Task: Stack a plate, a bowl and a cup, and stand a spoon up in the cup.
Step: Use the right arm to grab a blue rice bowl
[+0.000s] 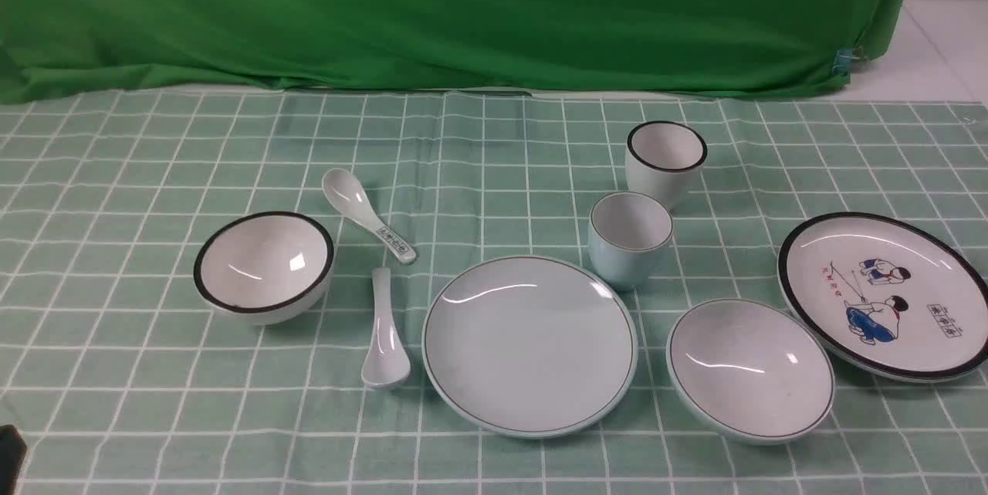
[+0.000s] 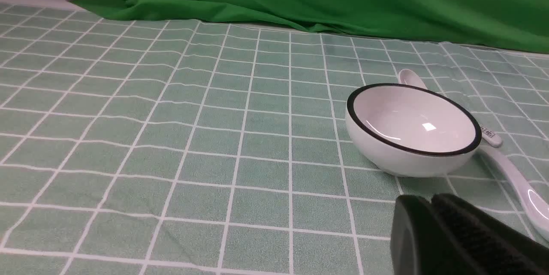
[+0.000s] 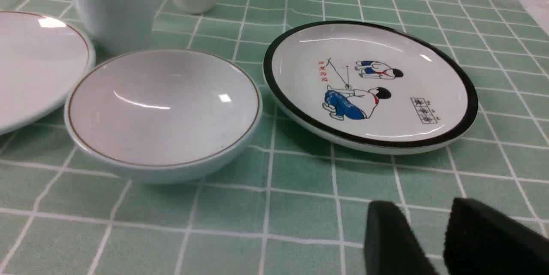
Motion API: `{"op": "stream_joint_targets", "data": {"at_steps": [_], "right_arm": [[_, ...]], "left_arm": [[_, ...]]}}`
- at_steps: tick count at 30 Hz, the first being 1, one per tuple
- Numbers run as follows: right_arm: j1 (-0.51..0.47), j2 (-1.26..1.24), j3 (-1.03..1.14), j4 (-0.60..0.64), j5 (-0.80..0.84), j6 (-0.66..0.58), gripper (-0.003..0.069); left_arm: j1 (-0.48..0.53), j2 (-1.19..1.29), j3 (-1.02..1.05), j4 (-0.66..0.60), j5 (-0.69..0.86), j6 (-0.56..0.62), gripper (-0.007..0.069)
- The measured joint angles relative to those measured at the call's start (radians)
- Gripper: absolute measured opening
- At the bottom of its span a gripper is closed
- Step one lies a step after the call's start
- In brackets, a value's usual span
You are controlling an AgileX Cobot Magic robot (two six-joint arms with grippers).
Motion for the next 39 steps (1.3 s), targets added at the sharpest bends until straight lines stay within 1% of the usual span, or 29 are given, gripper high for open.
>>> {"op": "stream_joint_targets", "data": {"at_steps": [29,31,35,37,39], "right_arm": [[0.0,0.0,0.0,0.0,0.001,0.003,0.0242],[0.0,0.0,0.0,0.0,0.0,0.003,0.0242],[0.0,0.0,0.0,0.0,0.0,0.003,0.0242],[0.0,0.0,0.0,0.0,0.0,0.003,0.0242],[0.0,0.0,0.0,0.0,0.0,0.003,0.0242]], "left_arm": [[0.0,0.0,0.0,0.001,-0.001,0.0,0.0017],[0.0,0.0,0.0,-0.039,-0.046,-0.014,0.0017],[0.0,0.0,0.0,-0.3,-0.232,-0.151,0.0017],[0.0,0.0,0.0,-0.37,-0.31,-0.196,0.0017],[0.0,0.0,0.0,-0.402,-0.377,-0.219,0.0017]]}}
